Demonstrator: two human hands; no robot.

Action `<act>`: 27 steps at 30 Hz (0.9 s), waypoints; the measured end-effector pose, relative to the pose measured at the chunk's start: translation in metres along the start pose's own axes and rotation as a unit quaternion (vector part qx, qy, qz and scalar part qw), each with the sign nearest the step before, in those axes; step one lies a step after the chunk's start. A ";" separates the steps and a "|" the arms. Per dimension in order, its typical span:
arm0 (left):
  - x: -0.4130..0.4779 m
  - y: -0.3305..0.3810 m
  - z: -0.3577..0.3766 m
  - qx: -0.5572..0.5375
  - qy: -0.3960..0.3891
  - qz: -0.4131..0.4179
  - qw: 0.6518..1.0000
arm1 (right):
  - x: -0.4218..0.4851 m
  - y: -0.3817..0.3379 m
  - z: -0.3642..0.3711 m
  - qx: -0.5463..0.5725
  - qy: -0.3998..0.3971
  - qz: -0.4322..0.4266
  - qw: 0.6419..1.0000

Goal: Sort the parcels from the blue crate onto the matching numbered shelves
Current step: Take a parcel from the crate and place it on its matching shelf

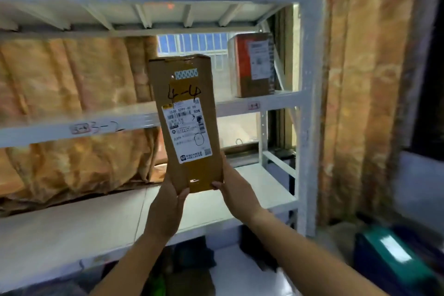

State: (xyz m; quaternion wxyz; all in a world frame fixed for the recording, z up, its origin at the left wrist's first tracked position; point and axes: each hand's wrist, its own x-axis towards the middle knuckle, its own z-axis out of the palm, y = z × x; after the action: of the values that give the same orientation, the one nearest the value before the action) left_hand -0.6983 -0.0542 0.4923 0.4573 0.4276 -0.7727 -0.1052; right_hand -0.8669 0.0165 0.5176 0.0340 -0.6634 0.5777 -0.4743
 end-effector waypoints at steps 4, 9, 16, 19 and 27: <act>-0.016 0.053 0.063 -0.066 -0.073 0.041 0.994 | -0.033 0.056 -0.057 -0.054 -0.003 0.069 0.996; -0.012 0.092 0.114 -0.084 -0.163 0.095 0.978 | -0.047 0.109 -0.104 -0.030 0.024 0.130 0.991; 0.001 0.095 0.209 -0.027 -0.185 0.028 0.982 | -0.039 0.197 -0.120 -0.063 0.014 0.123 0.990; 0.009 0.086 0.249 0.073 -0.197 0.059 0.976 | -0.033 0.238 -0.121 -0.057 -0.009 0.124 0.991; 0.044 0.056 0.321 0.091 -0.223 0.013 0.970 | -0.001 0.329 -0.111 -0.099 -0.085 0.107 0.986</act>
State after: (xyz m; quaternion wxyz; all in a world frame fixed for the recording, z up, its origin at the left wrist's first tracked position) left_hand -0.9948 -0.1262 0.3706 0.2339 0.4232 -0.8670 -0.1208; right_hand -1.1825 -0.0355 0.3831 0.0676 -0.6359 0.6841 -0.3509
